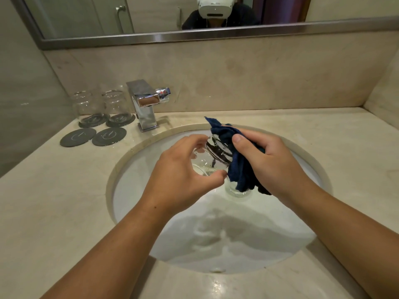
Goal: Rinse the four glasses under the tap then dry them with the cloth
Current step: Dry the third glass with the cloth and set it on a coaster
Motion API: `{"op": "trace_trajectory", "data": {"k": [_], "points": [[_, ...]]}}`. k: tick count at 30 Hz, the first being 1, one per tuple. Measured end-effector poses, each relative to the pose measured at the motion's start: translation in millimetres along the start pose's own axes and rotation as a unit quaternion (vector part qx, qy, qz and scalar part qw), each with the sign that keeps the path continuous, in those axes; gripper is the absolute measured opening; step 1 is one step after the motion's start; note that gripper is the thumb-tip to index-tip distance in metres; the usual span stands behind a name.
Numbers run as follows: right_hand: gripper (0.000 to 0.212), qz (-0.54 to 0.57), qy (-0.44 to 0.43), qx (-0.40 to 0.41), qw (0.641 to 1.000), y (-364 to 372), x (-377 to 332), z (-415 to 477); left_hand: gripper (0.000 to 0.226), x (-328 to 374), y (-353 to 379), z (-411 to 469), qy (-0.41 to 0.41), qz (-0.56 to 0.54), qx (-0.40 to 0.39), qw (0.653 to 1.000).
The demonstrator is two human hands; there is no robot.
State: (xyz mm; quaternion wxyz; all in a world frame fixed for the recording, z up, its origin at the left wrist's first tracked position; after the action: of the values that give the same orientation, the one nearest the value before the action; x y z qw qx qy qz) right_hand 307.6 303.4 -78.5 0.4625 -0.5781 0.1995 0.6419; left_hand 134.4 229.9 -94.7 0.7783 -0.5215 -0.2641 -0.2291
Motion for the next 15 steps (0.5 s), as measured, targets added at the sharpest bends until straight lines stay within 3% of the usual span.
{"op": "trace_trajectory", "data": {"k": [4,9,15], "points": [[0.026,0.084,0.030,0.007,0.996,0.3,0.4,-2.5,0.056,3.4,-2.5,-0.3,0.013,-0.049,0.009,0.999],[0.028,0.199,0.100,-0.031,0.974,6.8,1.2,-5.2,0.053,-1.8,-4.2,3.2,-0.030,-0.168,0.000,0.985],[0.030,0.091,0.068,-0.048,0.992,19.5,-4.5,-11.5,0.030,-3.4,-5.0,5.5,-0.073,-0.256,0.004,0.964]]}}
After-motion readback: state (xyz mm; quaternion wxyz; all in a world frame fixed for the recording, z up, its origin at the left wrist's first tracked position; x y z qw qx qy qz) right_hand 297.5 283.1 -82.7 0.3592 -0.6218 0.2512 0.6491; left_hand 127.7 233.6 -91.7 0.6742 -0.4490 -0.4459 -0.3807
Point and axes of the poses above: each hand's wrist, its own z-axis towards the middle knuckle, its own y-axis out of the palm, x = y × z, the point moved 3 cm from there along z, towards the middle knuckle, and after that the axes turned 7 degrees about -x, right-handed, at the moved point
